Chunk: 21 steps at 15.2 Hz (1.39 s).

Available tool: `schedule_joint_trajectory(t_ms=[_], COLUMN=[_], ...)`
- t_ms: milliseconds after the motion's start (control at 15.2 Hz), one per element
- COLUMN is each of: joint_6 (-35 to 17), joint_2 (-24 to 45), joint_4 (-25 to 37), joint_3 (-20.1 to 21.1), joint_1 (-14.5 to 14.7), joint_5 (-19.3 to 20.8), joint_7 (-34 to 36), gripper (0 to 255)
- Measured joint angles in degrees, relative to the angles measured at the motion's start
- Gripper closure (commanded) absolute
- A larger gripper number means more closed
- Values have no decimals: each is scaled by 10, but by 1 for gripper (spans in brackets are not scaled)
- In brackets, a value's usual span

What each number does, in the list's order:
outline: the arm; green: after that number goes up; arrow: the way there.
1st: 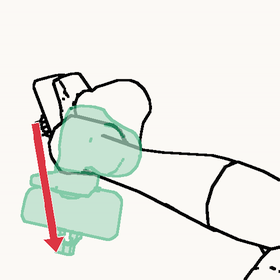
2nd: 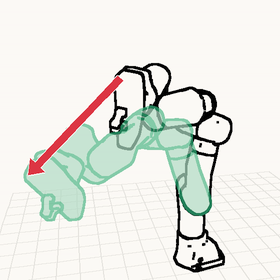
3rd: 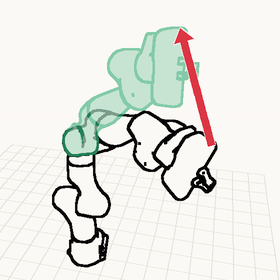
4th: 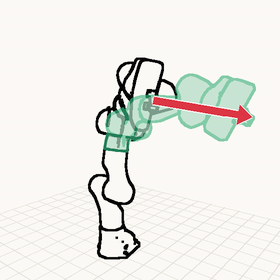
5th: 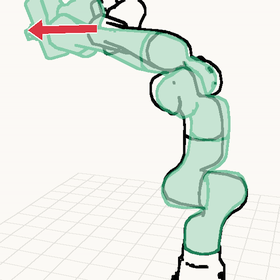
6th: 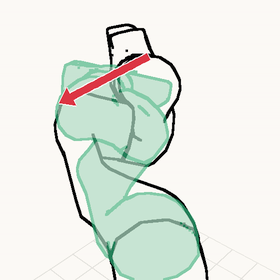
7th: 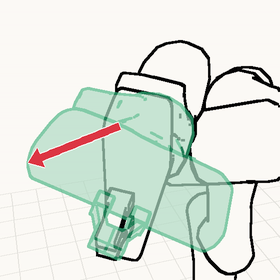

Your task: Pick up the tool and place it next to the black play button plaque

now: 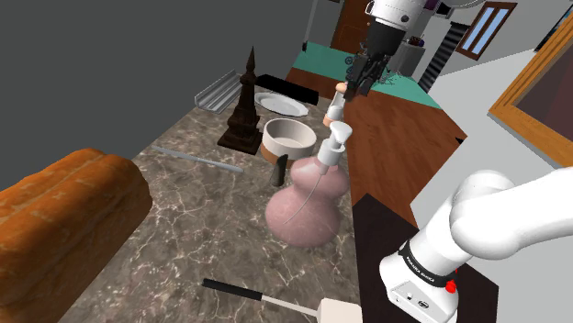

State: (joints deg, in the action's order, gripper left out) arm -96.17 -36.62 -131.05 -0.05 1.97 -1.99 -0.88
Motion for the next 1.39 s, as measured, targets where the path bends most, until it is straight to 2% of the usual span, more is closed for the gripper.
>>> schedule_joint_trajectory(t_ms=[726,1386], joint_6=[-112,-161], joint_2=[206,396], joint_4=[79,204], joint_3=[55,99], joint_1=[49,87], joint_5=[-7,22], joint_7=[-16,-24], gripper=[0,0])
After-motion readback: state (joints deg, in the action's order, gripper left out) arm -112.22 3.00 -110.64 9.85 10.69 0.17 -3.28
